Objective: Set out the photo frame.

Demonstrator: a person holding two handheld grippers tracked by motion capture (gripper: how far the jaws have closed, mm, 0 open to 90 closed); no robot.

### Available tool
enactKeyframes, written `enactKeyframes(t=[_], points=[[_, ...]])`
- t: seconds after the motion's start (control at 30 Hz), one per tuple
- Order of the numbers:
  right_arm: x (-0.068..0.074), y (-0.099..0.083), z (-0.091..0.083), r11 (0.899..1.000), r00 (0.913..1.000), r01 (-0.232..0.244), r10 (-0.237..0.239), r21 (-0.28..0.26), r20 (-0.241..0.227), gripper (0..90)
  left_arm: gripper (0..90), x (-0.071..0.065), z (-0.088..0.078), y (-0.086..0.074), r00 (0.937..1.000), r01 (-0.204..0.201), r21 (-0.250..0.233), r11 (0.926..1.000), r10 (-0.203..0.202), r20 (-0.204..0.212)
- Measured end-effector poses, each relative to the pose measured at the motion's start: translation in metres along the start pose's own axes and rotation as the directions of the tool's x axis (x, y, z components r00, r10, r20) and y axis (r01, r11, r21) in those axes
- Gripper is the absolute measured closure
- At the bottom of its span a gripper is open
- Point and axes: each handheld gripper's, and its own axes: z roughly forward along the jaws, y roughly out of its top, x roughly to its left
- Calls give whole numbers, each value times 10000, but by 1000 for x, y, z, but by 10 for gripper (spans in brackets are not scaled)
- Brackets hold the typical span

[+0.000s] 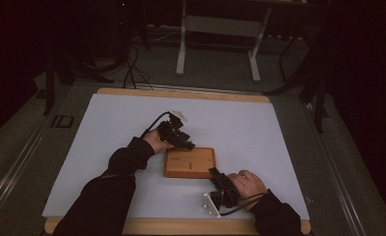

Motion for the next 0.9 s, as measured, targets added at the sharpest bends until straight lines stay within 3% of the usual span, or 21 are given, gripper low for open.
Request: enactKeyframes(t=[0.13, 0.17, 0.2, 0.33, 0.77, 0.9], points=[[-5, 0, 0, 10000, 9998, -88, 88, 3, -178, 675, 246, -7, -4, 1, 9992, -88, 327, 9994, 101, -398], [-6, 0, -1, 9999, 9997, -138, 138, -3, -208, 677, 211, -8, -5, 1, 9994, -83, 322, 9994, 94, -340], [-8, 0, -1, 9999, 9997, -165, 164, -22, -207, 679, 150, -9, -5, 0, 9995, -58, 268, 9996, 66, -308], [-11, -1, -2, 9997, 9992, -243, 241, -45, -333, 681, 71, -14, -12, -2, 9972, -239, -321, 9992, 216, -714], [-32, -9, -4, 9976, 9932, -596, 558, -344, -1025, 690, 58, -34, -52, -18, 9896, -641, -1385, 9883, 451, -1365], [-43, -12, -3, 9962, 9881, -753, 685, -445, -1380, 693, 58, -39, -64, -28, 9926, -542, -1493, 9873, 370, -1153]])
